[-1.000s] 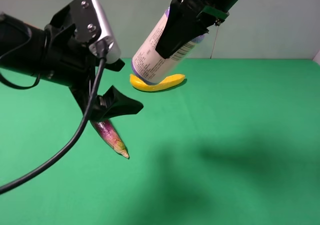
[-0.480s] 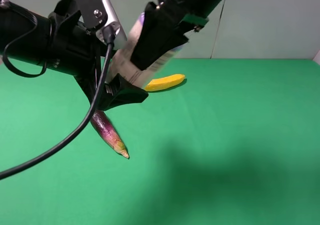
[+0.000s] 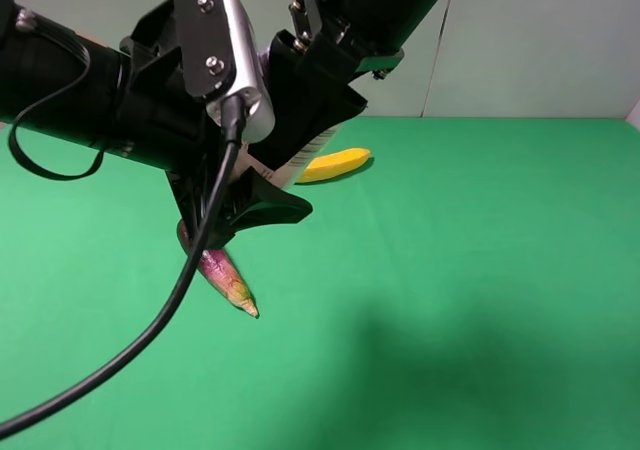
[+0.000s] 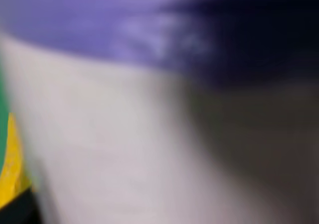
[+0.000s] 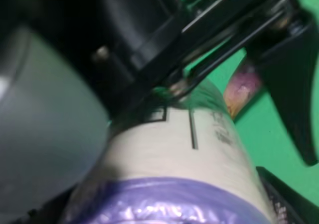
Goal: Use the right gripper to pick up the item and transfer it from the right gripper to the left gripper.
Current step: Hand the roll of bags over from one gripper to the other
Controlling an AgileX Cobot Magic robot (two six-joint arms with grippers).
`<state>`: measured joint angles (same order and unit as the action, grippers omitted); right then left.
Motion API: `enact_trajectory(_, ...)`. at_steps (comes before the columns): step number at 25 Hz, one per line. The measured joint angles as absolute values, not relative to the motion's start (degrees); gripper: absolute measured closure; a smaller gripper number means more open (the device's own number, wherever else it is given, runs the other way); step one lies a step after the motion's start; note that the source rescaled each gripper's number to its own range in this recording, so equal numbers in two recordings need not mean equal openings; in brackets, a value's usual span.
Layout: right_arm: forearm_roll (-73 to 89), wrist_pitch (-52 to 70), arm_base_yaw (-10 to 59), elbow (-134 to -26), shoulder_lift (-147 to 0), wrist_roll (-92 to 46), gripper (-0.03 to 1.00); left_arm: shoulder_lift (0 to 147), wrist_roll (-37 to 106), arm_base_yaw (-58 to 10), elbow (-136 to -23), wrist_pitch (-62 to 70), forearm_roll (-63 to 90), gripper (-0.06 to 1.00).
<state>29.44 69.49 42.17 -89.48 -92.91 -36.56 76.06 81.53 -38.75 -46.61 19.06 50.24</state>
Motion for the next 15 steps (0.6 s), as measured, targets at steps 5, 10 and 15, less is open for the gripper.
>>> enact_trajectory(5, 29.1, 69.2, 42.2, -89.5, -92.9, -36.6, 0.96, 76.1, 81.4, -38.9, -46.6, 19.1, 50.2, 0.74)
enact_trajectory(10, 28.7, 69.0, 42.2, -89.5, -92.9, -36.6, 0.96, 76.1, 80.4, -38.9, -46.6, 19.3, 50.2, 0.92)
enact_trajectory(15, 28.7, 69.0, 42.2, -89.5, -92.9, -36.6, 0.97, 76.1, 80.2, -38.9, -46.6, 19.4, 50.1, 0.92)
